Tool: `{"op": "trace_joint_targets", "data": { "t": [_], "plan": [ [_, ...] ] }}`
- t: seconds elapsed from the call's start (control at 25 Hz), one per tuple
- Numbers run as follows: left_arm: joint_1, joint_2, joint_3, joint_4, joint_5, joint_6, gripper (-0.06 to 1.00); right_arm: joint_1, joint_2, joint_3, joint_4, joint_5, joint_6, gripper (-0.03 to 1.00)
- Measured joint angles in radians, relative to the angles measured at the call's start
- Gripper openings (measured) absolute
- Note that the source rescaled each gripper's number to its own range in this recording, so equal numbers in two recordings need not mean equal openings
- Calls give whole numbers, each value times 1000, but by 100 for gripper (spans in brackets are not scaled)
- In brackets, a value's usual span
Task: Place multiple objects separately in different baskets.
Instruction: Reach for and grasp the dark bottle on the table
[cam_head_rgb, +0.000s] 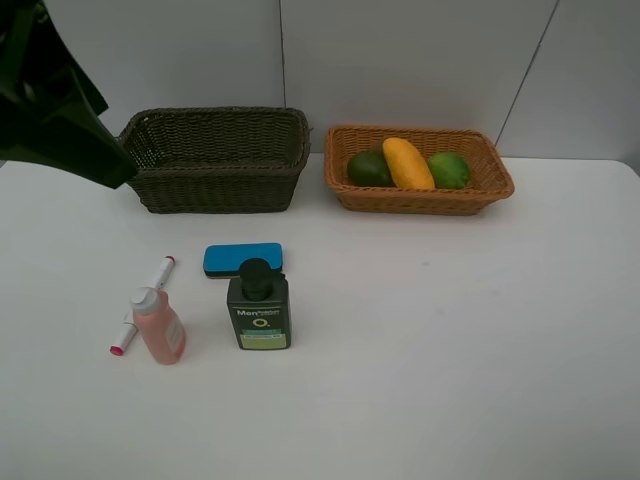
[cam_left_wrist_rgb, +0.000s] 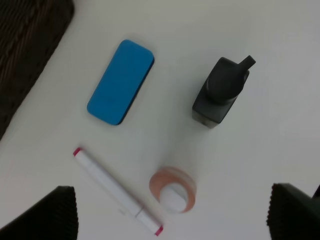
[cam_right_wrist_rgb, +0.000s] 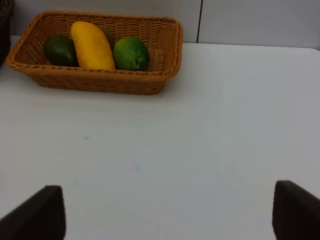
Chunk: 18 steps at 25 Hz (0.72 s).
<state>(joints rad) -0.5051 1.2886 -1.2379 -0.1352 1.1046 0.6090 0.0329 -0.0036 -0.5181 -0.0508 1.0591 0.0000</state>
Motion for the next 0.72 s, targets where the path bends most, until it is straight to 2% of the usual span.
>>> {"op": "trace_joint_targets", "data": {
  "t": [0.4, 0.72],
  "plan": [
    [-87, 273, -77, 13, -32, 165, 100, 0, 0, 0, 0, 0, 0, 99],
    [-173, 411, -77, 40, -74, 184, 100, 0, 0, 0, 0, 0, 0, 99]
  ]
}}
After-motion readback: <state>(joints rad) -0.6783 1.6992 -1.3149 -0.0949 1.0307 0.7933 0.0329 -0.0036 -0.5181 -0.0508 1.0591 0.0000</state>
